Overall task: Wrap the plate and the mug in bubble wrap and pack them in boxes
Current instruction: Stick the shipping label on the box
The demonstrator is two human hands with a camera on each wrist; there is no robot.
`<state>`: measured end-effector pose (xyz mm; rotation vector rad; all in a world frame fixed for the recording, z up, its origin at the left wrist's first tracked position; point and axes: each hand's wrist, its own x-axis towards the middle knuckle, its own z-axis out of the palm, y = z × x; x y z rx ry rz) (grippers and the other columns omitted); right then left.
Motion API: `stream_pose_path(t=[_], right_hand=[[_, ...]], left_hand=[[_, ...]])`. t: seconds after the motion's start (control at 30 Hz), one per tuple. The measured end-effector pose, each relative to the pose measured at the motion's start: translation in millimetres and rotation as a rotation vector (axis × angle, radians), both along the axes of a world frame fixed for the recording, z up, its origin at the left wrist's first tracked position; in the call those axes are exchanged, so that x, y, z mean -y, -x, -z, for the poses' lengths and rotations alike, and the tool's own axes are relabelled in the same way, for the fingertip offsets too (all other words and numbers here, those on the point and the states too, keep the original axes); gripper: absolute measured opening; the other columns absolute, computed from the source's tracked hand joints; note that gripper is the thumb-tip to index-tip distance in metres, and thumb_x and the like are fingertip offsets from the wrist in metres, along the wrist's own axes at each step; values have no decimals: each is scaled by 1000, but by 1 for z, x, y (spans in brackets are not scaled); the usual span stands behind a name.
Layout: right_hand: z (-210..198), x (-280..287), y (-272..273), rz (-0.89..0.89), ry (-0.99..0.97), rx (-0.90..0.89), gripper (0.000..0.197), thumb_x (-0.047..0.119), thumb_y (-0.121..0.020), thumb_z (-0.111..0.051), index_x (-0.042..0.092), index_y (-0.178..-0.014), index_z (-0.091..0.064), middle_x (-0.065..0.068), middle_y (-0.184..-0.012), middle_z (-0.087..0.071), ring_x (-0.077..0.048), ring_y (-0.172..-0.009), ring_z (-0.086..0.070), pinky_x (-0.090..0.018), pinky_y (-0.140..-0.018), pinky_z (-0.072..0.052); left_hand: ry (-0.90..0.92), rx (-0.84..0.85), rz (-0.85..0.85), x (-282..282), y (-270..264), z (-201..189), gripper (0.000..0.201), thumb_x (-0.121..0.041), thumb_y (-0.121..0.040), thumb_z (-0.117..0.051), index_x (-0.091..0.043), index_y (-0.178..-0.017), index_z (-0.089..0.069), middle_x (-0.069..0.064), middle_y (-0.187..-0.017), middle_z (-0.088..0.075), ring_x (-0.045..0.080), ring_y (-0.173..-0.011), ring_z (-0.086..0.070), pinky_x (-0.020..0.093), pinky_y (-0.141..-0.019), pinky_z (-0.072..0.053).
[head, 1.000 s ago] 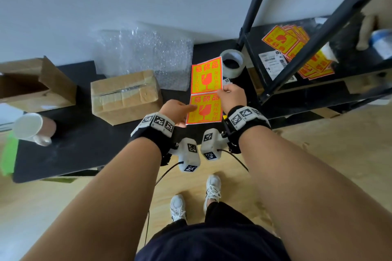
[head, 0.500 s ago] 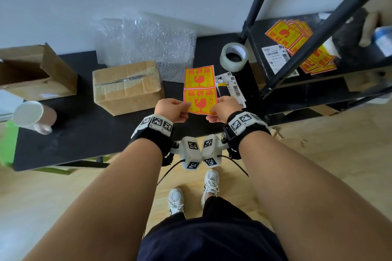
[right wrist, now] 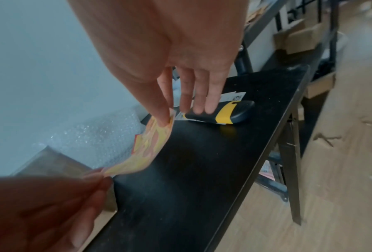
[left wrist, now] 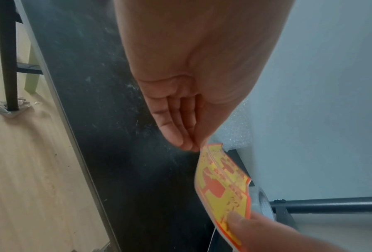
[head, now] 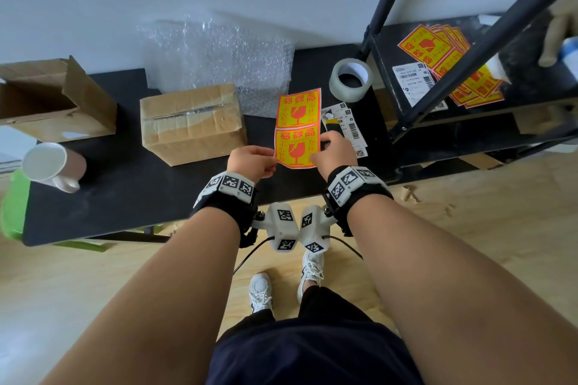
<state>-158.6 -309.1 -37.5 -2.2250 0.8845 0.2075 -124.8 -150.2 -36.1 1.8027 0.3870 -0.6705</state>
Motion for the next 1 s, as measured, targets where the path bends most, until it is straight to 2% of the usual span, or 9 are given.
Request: stream_pose_path(t=[0.13,0.2,0.23,0.3,0.37,0.43,0.57,0.73,1.0], right_hand=[[1,-6,1,-71,210,78,48,18,-80,-70,26,-125,-55,-6,-117,-55,-25,-111,-52,-40,-89,-49],[1,-8,1,-147,190,108,45,20,-80,-71,27,-123,-60,-4,-119,-58,-24,-112,-54,-41,-93,-48],[0,-9,1,-198,136,118,37,22,-80,-72,27,-116,-65,-2,-117,-62,-22,-110,-57,-41,-93,-49],[-1,-12,1,-288,32,96,17,24,-82,-71,27,-98,-74,5,-105,-70,-16,-101,-63,-34,-89,-51],[-2,-14,2,-337,-16,75,9,26,-84,-70,26,-90,-76,8,-96,-72,-12,-94,-65,-26,-80,-49],[-3,-15,5,-347,-42,70,11,30,-85,-71,24,-93,-75,9,-95,-71,-10,-90,-63,-24,-76,-46],[-4,-15,7,-380,-37,57,17,29,-86,-71,24,-102,-74,6,-102,-70,-11,-93,-61,-25,-79,-45],[-5,-14,4,-403,-40,59,17,28,-87,-69,26,-102,-76,3,-102,-73,-15,-97,-64,-31,-88,-51],[-5,-10,4,-408,-32,79,14,27,-88,-67,25,-97,-77,5,-96,-73,-9,-86,-60,-22,-74,-41]], left_hand=[[-13,28,7,1,1,3,11,-2,-86,-67,-5,-96,-69,7,-80,-66,15,-71,-62,25,-73,-57],[-17,34,12,2,1,3,11,-2,-85,-68,-5,-96,-69,6,-78,-65,14,-70,-62,25,-73,-57],[-12,35,14,2,1,3,11,-2,-85,-68,-5,-96,-69,6,-77,-65,14,-69,-61,25,-74,-56],[3,37,18,2,1,3,11,-2,-85,-68,-5,-96,-69,6,-77,-65,14,-69,-61,26,-75,-56],[11,43,29,2,1,1,10,-2,-86,-67,-7,-94,-70,6,-77,-65,14,-69,-60,26,-76,-55],[21,49,42,2,1,0,12,-2,-87,-66,-6,-97,-70,6,-78,-64,13,-69,-60,24,-75,-54],[40,54,66,3,0,-3,16,-2,-89,-63,-4,-103,-71,10,-87,-67,13,-72,-60,23,-73,-54],[52,63,77,5,1,-3,13,-3,-86,-67,-15,-86,-72,11,-90,-69,17,-78,-62,26,-77,-54],[67,88,94,7,1,-5,18,-6,-84,-69,-22,-78,-73,7,-83,-69,13,-73,-60,23,-73,-54]])
